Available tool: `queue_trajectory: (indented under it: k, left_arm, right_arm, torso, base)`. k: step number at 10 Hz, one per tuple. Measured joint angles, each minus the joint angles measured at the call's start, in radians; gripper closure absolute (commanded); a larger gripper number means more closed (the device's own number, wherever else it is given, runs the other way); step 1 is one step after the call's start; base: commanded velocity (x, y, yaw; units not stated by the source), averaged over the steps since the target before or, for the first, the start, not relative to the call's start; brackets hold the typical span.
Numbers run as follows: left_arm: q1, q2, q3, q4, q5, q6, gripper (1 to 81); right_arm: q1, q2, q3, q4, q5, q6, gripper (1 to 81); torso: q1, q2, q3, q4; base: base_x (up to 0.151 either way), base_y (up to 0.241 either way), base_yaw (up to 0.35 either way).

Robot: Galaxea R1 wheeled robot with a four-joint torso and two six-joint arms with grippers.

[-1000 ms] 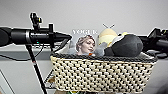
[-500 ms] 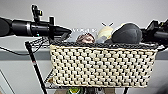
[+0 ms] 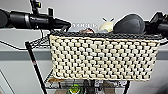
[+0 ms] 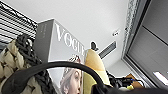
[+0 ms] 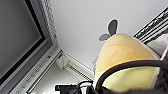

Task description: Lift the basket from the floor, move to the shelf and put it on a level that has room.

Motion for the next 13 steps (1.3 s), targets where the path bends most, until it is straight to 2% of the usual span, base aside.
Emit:
queue_trajectory:
  k: [5,8,10,13]
  left_arm:
    - [-0.026,0.066,-0.1,-0.021,0.06,-0.003,81.1]
    - [-0.072,0.1,-0.163,-0.037,0.091,-0.004,81.1]
    - [-0.112,0.113,-0.178,-0.042,0.097,-0.003,81.1]
    - [-0.134,0.143,-0.233,-0.054,0.134,-0.003,81.1]
  right_arm:
    - [0.035,0.061,-0.115,0.027,-0.054,0.007,81.1]
    - [0.083,0.091,-0.183,0.035,-0.112,0.016,81.1]
    - [0.136,0.11,-0.216,0.038,-0.122,0.031,81.1]
    - [0.147,0.133,-0.266,0.038,-0.151,0.042,81.1]
  torso:
    - [0.0,0.0,0.0,0.0]
    - [0.0,0.0,0.0,0.0]
    - [0.0,0.0,0.0,0.0]
    - [0.0,0.0,0.0,0.0]
  base:
    - [0.0,0.0,0.0]
    - [0.0,0.0,0.0]
    - [0.0,0.0,0.0]
    - [0.0,0.0,0.0]
